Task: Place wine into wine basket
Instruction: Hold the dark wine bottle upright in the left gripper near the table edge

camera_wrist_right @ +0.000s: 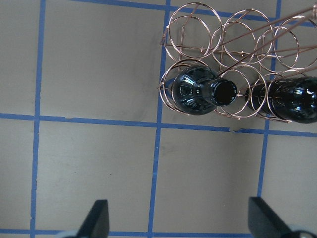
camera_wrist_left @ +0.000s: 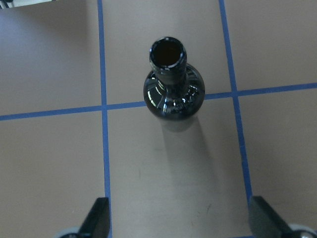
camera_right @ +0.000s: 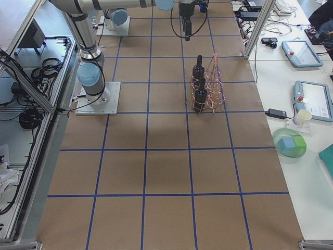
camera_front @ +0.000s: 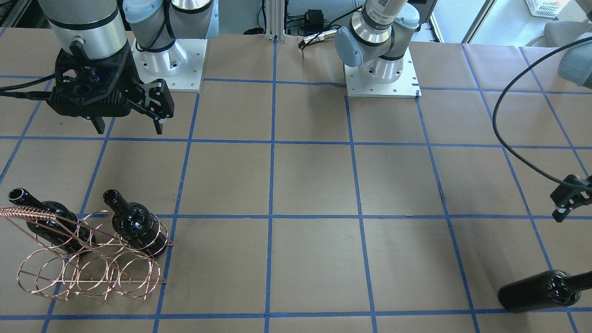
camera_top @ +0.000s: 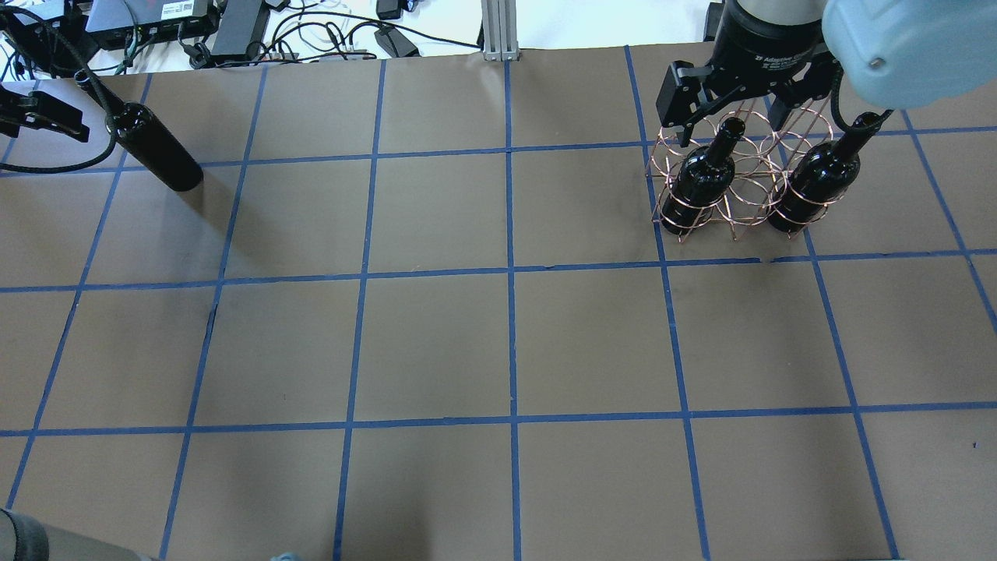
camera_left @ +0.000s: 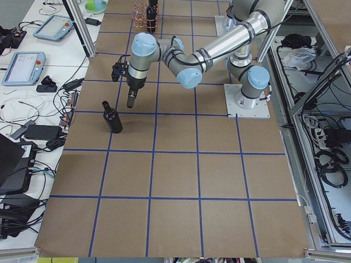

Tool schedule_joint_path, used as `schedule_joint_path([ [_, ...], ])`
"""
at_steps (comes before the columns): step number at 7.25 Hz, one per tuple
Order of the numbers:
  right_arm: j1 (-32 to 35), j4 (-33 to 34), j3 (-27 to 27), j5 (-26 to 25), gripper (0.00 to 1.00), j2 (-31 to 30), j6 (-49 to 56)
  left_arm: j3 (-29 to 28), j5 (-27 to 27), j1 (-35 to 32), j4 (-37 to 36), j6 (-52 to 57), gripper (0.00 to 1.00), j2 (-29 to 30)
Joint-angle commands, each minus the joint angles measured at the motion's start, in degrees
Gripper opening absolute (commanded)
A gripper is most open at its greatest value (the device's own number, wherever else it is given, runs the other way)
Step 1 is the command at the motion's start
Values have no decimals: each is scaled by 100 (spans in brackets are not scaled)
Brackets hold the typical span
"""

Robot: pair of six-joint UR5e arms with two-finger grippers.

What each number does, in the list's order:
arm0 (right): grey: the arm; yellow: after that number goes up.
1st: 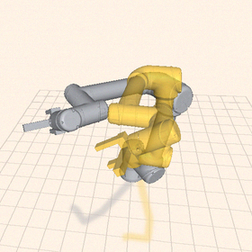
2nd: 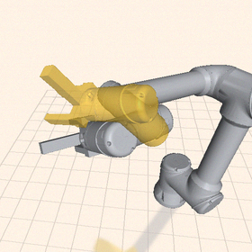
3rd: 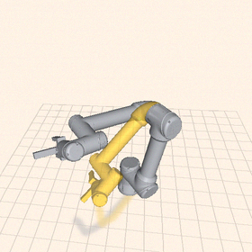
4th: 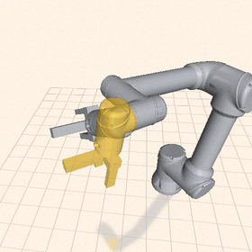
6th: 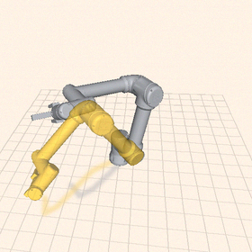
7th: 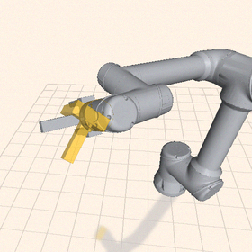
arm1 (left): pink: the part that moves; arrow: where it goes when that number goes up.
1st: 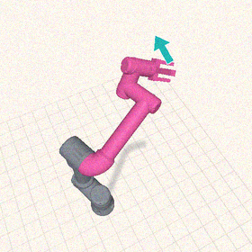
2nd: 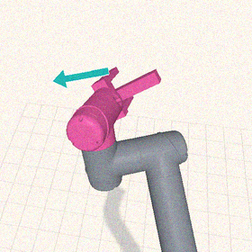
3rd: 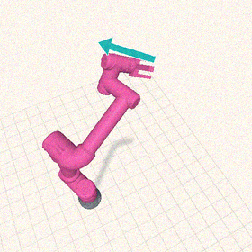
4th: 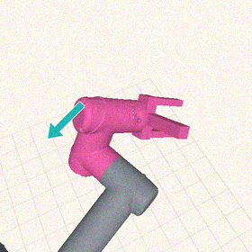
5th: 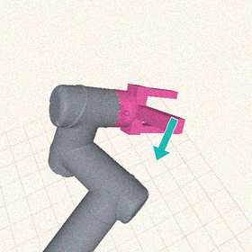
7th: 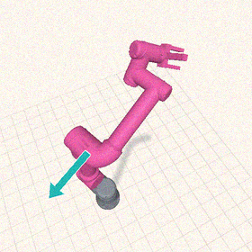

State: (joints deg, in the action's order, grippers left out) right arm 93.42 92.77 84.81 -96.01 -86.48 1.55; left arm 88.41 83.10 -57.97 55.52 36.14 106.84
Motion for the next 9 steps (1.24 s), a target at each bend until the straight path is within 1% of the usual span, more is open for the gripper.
schedule_joint_path([
  [1, 0, 39, 0, 38, 100, 60, -14, -279, -83, 5, -340, 60, 99, 468],
  [2, 0, 57, 0, 38, 100, 61, -41, -454, -362, -3, -340, 51, 99, 626],
  [4, -8, 13, 9, 65, 100, 70, -85, -561, -461, -90, -331, -18, 99, 751],
  [5, 0, -22, 9, 204, 100, 35, -102, -588, -514, -152, -340, -89, 98, 768],
  [6, -8, -13, 9, 136, 100, 0, -94, -718, -653, -161, -340, -98, 94, 830],
  [8, -17, 48, 18, 135, 100, 78, 3, -991, -655, -162, -332, -63, 88, 961],
  [9, -17, 57, 35, 126, 100, 78, 12, -992, -655, -162, -340, -54, 75, 1006],
])
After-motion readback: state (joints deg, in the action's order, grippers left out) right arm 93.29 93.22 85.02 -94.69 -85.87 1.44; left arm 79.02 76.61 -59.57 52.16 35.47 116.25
